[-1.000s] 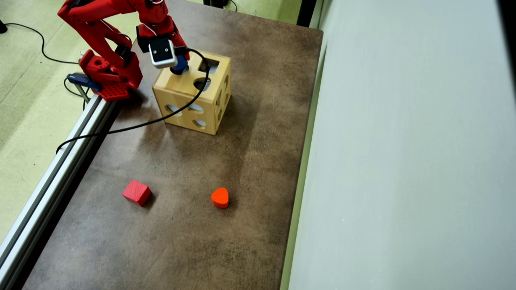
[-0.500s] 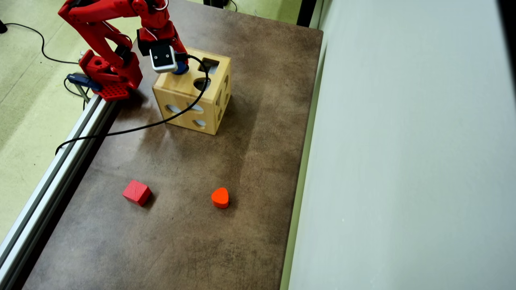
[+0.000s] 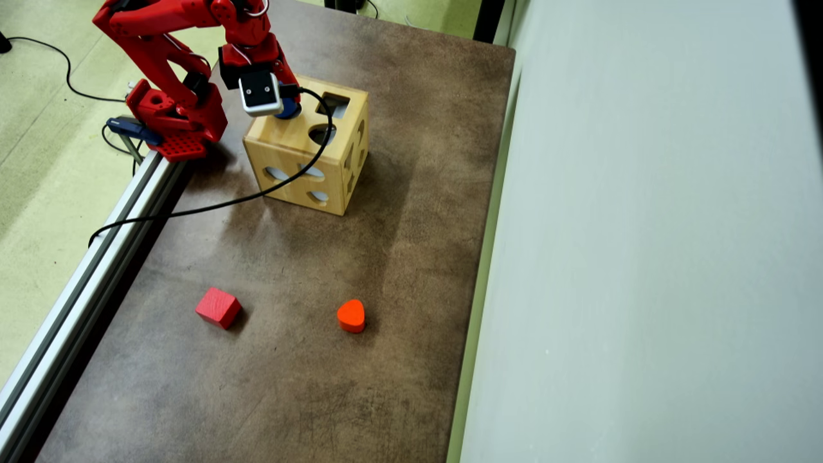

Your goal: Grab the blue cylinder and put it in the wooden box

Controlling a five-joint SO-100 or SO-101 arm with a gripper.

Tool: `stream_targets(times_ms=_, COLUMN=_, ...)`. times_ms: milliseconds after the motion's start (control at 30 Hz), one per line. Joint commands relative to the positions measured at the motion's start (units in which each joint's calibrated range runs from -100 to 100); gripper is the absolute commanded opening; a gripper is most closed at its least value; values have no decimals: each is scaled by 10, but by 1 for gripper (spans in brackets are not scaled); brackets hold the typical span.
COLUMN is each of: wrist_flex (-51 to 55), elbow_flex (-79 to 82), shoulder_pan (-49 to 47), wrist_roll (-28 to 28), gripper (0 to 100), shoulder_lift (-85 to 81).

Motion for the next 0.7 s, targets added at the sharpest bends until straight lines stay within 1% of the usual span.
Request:
stream_targets(times_ms=0, wrist_flex=-49, elbow_flex=-1, shoulder_pan=3, wrist_roll=-1, gripper=20, shoulder_lift=-4)
stream_targets(times_ms=67, wrist_flex=-54, elbow_flex=-1, shoulder_pan=4, wrist_roll=-2, gripper=22, shoulder_lift=-5)
stream_targets(times_ms=367, wrist_flex=-42, elbow_flex=22, shoulder_pan=-2, wrist_roll=2, gripper=22, shoulder_lift=-10)
stream_targets(times_ms=667, wrist_flex=-41, elbow_flex=22, shoulder_pan=-17, wrist_roll=1, gripper=22, shoulder_lift=-68)
